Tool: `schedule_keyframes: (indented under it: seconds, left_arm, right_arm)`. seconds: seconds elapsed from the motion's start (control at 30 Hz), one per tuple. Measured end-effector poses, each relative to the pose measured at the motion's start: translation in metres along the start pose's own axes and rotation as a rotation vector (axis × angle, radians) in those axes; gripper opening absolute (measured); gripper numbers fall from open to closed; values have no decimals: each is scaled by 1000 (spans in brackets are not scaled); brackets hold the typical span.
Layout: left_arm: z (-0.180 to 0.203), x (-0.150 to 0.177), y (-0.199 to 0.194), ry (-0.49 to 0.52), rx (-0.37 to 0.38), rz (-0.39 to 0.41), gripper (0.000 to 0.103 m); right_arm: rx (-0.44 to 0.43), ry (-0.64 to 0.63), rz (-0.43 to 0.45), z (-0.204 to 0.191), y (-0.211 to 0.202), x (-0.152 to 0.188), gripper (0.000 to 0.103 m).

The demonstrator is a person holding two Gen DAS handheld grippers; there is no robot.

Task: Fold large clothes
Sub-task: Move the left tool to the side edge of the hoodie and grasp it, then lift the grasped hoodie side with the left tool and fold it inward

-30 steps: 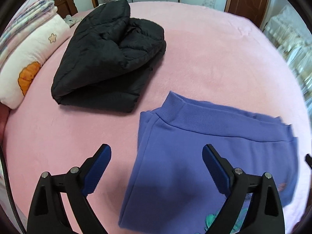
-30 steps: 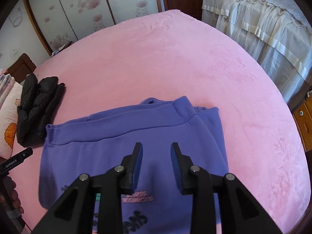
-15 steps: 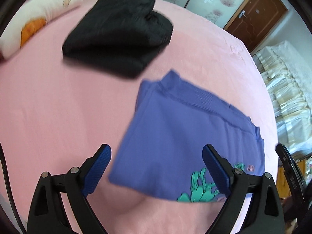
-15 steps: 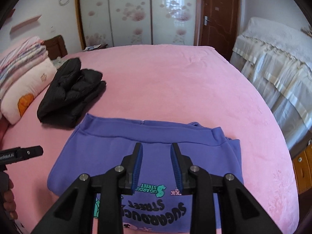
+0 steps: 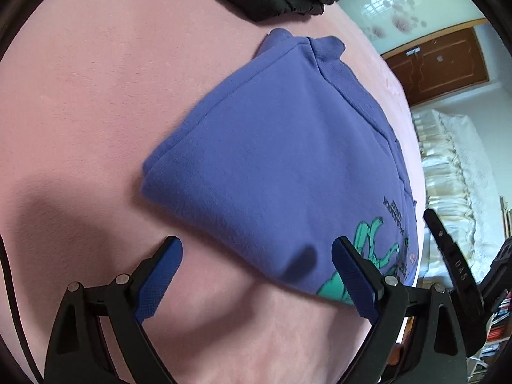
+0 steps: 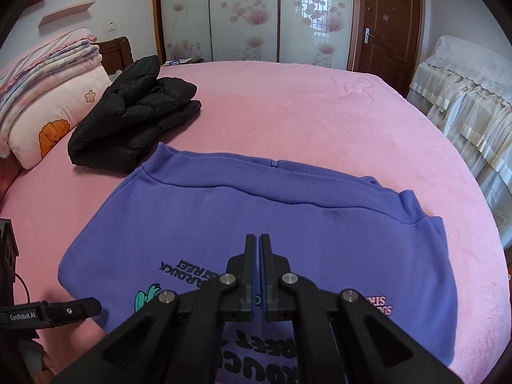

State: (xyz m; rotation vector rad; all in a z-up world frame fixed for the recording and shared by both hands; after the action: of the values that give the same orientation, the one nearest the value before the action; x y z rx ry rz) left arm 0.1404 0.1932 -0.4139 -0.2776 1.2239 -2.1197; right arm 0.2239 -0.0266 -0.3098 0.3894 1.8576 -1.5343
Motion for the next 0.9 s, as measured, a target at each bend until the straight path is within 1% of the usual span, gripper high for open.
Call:
schedule_keyframes:
  seconds: [0.1, 0.13, 0.3, 0.5, 0.63, 0.9]
  left_arm:
    - [-1, -6, 11, -1, 28, 32, 96]
    - [0, -7, 12, 6, 24, 27, 96]
    - [11, -17, 20, 9, 57, 71, 102]
    - [16, -24, 23, -35, 98, 97, 102]
    - [20, -31, 24, -40, 136, 103, 102]
    - [22, -41, 30, -18, 136, 123, 102]
  right_arm:
    - [-12, 5, -5, -1, 8, 6, 1]
    - [-14, 9, -7, -1, 11, 8, 1]
    - [-45, 21, -2, -3, 15, 10, 1]
    - [-76, 25, 5, -3, 14, 9, 1]
    - [-102, 39, 10, -4, 12, 9, 1]
    - [-115, 47, 6, -4, 14, 9, 1]
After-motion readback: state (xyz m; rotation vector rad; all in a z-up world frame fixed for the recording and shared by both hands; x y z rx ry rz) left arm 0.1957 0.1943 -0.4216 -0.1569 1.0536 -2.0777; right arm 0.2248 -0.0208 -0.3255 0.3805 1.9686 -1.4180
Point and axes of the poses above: each gripper's, at about its wrist camera, not at the fingertips, and y roughly the way its jaws point, z to its right, x to its underside, the point moved 5 cm from there along y, roughly the way its jaws point, and after that the axes turned 4 degrees about -x, right-handed, at the moved point
